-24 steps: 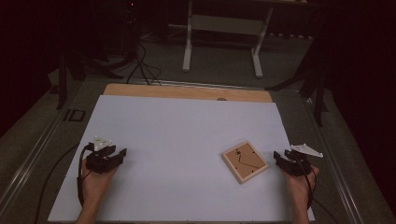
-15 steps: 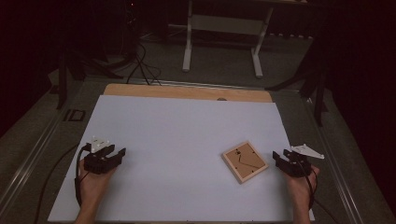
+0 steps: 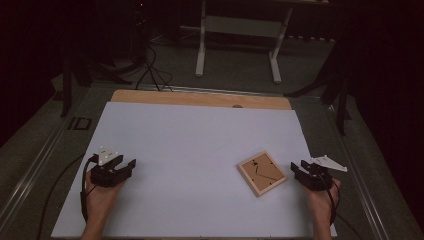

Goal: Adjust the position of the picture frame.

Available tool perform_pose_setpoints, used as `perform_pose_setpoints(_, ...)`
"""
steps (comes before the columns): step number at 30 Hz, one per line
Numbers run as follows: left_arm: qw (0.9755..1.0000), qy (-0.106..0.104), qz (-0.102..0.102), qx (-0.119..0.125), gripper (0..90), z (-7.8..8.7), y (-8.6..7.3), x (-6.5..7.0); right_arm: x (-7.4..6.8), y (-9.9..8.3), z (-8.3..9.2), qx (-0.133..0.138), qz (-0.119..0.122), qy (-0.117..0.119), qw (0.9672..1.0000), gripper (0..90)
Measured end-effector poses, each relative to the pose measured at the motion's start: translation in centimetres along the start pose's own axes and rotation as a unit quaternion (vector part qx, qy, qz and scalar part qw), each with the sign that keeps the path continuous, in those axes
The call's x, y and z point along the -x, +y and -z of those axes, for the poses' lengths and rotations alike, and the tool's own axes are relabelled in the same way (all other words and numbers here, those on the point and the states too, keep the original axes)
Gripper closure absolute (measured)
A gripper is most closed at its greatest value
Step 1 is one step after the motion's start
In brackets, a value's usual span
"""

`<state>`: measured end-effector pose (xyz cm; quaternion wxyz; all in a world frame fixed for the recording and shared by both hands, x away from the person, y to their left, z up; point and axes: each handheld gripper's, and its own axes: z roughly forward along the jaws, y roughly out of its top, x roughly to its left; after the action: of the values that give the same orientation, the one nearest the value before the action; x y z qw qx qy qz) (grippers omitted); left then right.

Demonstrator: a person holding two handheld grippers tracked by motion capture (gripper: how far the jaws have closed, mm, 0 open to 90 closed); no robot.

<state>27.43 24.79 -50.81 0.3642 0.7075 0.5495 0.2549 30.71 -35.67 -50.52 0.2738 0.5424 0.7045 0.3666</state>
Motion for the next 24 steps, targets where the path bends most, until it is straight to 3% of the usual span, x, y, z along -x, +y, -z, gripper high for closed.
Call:
perform_pose_setpoints(3,1.0,0.0,-0.001,0.001,48.7,0.0,0.0,0.1,-0.2,0.0,0.0,0.0,0.002,0.005,1.0,60.2)
perform_pose_setpoints(9,1.0,0.001,-0.002,0.001,48.6,0.1,0.0,0.2,-0.9,-0.1,0.1,-0.005,0.018,0.025,0.9995,84.5)
perform_pose_setpoints(11,1.0,0.001,-0.002,0.002,48.6,0.1,0.0,0.2,-1.2,-0.1,0.2,-0.007,0.022,0.029,0.9993,88.5)
perform_pose_setpoints(16,1.0,0.0,-0.002,0.002,48.6,0.1,0.0,0.3,-1.7,-0.4,0.4,-0.019,0.03,0.04,0.9986,89.8)
perform_pose_setpoints(24,1.0,0.001,-0.002,0.004,48.5,0.2,0.0,0.3,-1.8,-0.9,0.5,-0.036,0.021,0.045,0.9981,89.8)
